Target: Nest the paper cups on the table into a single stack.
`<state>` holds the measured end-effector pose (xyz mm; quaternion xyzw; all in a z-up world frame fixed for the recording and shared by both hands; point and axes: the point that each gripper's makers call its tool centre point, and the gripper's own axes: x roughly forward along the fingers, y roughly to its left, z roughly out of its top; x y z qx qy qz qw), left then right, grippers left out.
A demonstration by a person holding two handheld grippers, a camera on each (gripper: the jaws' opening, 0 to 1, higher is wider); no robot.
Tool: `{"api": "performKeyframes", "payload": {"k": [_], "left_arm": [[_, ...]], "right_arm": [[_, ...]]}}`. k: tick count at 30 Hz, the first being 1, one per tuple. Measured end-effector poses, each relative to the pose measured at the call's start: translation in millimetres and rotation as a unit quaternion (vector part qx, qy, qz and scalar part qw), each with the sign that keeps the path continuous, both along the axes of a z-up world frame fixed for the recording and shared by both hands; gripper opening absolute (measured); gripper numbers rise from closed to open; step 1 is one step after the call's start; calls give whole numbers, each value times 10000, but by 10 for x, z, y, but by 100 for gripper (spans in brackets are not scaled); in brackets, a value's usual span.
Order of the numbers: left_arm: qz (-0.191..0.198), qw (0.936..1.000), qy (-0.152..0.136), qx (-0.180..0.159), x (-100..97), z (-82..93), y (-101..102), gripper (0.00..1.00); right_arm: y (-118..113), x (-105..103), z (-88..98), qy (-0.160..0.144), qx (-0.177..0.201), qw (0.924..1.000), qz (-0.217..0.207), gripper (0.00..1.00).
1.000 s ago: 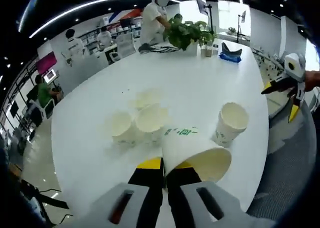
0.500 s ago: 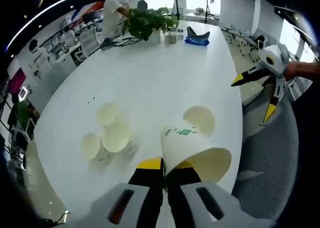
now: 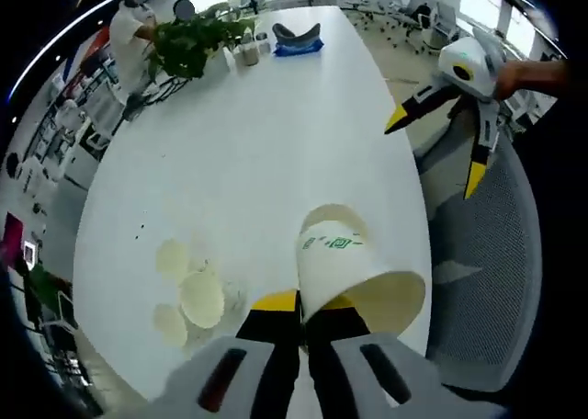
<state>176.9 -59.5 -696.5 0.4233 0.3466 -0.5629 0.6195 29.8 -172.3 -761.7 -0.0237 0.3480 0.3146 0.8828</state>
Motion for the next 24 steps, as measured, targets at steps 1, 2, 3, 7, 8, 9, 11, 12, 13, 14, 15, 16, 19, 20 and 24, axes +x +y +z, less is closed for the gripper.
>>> {"api": "performKeyframes", "payload": {"k": [1, 2, 3, 7, 8, 9, 11, 12, 13, 14, 15, 16, 19, 20, 24], "left_arm": [[-103, 9999, -33, 46, 4, -4, -49, 0], [-211, 9997, -46, 127, 5, -15, -85, 0], [-294, 9994, -65, 188, -18, -18, -108, 0], [-577, 9975, -22, 397, -11, -84, -195, 0], [-622, 9971, -12, 440, -16, -98, -206, 0], [-648, 9968, -20, 473, -29, -109, -217, 0], [-672, 9961, 21, 578, -51, -145, -225, 0], [-708, 9956, 31, 613, -58, -160, -226, 0], [-724, 9952, 22, 658, -46, -188, -223, 0], [-743, 9948, 19, 691, -55, -195, -232, 0], [-765, 9944, 19, 723, -88, -183, -247, 0], [-806, 9938, 16, 769, -92, -201, -252, 0], [-880, 9926, 17, 835, -87, -236, -265, 0], [-932, 9917, -1, 884, -76, -260, -277, 0], [-963, 9913, -42, 897, -57, -263, -311, 0]], "right_arm": [[1, -2, 2, -4, -2, 10000, 5, 90], [1, 0, -5, -13, -1, 10000, 13, 90], [1, 0, -7, -15, -2, 10000, 16, 90], [-7, 9, -13, -28, 5, 10000, 8, 90], [-11, 14, -19, -33, 13, 10000, 0, 90], [-15, 17, -20, -39, 20, 10000, -6, 90], [-20, 13, -23, -47, 29, 10000, -21, 90], [-17, 19, -29, -44, 32, 10000, -19, 90], [-17, 23, -35, -40, 26, 10000, -21, 90], [-19, 22, -40, -36, 17, 10000, -19, 90], [-20, 22, -45, -35, 5, 10000, -11, 90], [-23, 25, -55, -32, 0, 10000, -10, 90], [-26, 32, -57, -40, 3, 10000, -12, 90], [-25, 30, -57, -36, 16, 10000, -16, 90], [-30, 29, -60, -41, 18, 10000, -32, 89]]}}
